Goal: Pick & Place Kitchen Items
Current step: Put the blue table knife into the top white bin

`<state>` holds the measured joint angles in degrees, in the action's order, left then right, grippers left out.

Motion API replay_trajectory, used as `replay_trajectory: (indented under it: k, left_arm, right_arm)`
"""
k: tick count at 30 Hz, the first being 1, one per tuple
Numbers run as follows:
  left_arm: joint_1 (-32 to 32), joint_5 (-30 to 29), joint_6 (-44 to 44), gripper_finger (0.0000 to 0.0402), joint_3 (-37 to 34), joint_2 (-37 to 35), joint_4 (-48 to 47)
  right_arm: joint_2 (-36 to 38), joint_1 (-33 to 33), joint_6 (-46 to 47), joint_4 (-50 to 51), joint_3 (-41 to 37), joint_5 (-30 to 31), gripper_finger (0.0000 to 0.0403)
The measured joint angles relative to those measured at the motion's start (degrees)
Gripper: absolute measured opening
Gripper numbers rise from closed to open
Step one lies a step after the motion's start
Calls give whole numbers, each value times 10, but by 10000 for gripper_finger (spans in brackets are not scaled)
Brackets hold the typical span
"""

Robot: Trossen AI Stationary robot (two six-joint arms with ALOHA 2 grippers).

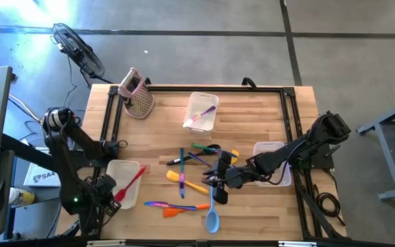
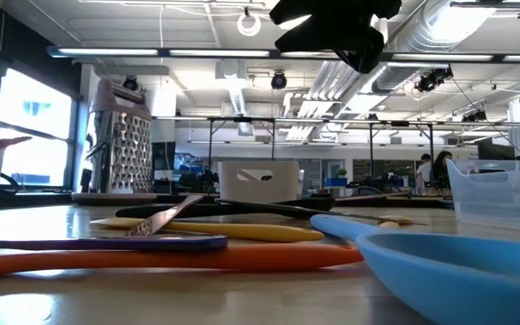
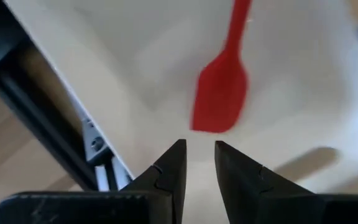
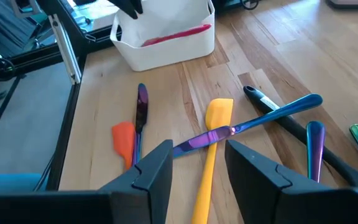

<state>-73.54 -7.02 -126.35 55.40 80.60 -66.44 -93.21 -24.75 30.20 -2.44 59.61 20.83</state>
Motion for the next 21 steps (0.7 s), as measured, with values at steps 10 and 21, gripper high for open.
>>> replay_trajectory:
  k: [10, 21]
  left_arm:
    - [0, -147, 66, 79, 0, -77, 67]
    - [45, -310, 478, 79, 1, -76, 250]
  right_arm:
    - [0, -8, -65, -64, 0, -88, 140]
    - [-5, -44, -124, -137, 0, -88, 140]
